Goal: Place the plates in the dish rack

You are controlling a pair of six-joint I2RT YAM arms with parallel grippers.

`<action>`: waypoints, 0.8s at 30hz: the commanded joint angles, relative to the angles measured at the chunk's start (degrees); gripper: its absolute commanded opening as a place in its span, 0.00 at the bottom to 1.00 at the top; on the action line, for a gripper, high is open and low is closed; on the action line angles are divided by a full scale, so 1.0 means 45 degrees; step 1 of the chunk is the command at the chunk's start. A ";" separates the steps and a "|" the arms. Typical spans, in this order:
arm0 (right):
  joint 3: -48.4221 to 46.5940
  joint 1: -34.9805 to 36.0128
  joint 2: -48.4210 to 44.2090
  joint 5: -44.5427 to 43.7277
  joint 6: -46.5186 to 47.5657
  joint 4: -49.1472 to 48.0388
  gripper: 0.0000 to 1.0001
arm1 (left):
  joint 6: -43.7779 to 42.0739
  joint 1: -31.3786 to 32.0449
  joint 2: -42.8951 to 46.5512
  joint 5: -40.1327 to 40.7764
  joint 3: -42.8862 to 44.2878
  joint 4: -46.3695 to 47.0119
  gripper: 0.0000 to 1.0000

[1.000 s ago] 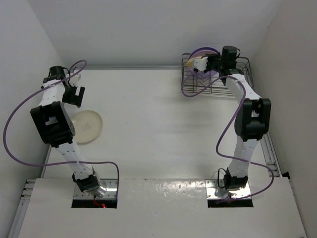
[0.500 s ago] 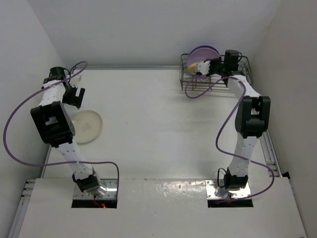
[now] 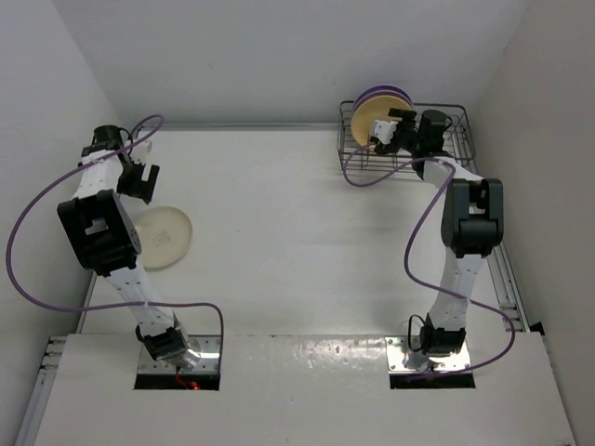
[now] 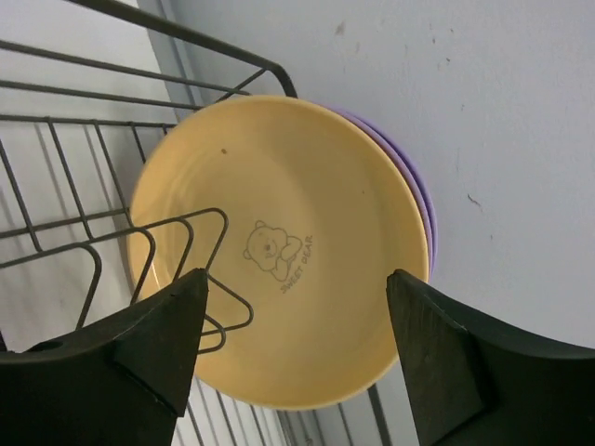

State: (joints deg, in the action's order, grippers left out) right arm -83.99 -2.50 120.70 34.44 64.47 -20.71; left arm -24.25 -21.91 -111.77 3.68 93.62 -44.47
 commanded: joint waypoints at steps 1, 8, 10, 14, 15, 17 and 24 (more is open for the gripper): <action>0.0128 -0.0030 -0.0905 -0.0346 -0.1745 -0.2388 0.77 | 0.0213 -0.0170 0.0071 -0.0154 0.0074 0.0038 1.00; -0.0710 -0.0186 -0.2504 -0.0762 -0.8815 -0.0007 0.82 | 0.0213 -0.0170 -0.0046 -0.0662 0.0074 0.0038 1.00; -0.2230 -0.0264 -0.2546 0.1773 -0.8819 0.5081 0.81 | 0.0213 -0.0170 -0.0046 -0.0799 -0.0044 0.0038 1.00; -0.7283 -0.0635 0.0201 0.4205 -0.5251 1.3886 0.83 | 0.0096 -0.0170 -0.0046 -0.0916 -0.0180 0.0154 1.00; -0.7081 -0.0635 0.0247 0.4203 -0.5109 1.3899 0.83 | 0.0096 -0.0170 -0.0046 -0.0916 -0.0180 0.0155 1.00; -0.6282 -0.0596 0.0150 0.2692 -0.5068 1.2812 0.84 | 0.0096 -0.0170 -0.0046 -0.1032 -0.0180 0.0155 1.00; -0.6317 -0.0245 0.1340 0.1079 -0.3975 1.2922 0.76 | 0.0096 -0.0170 -0.0046 -0.1307 -0.0180 0.0155 1.00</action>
State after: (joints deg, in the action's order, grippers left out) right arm -113.01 -4.27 125.12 40.86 43.29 32.67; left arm -23.90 -21.91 -111.77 -0.78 93.01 -44.45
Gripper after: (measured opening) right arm 0.778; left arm 0.997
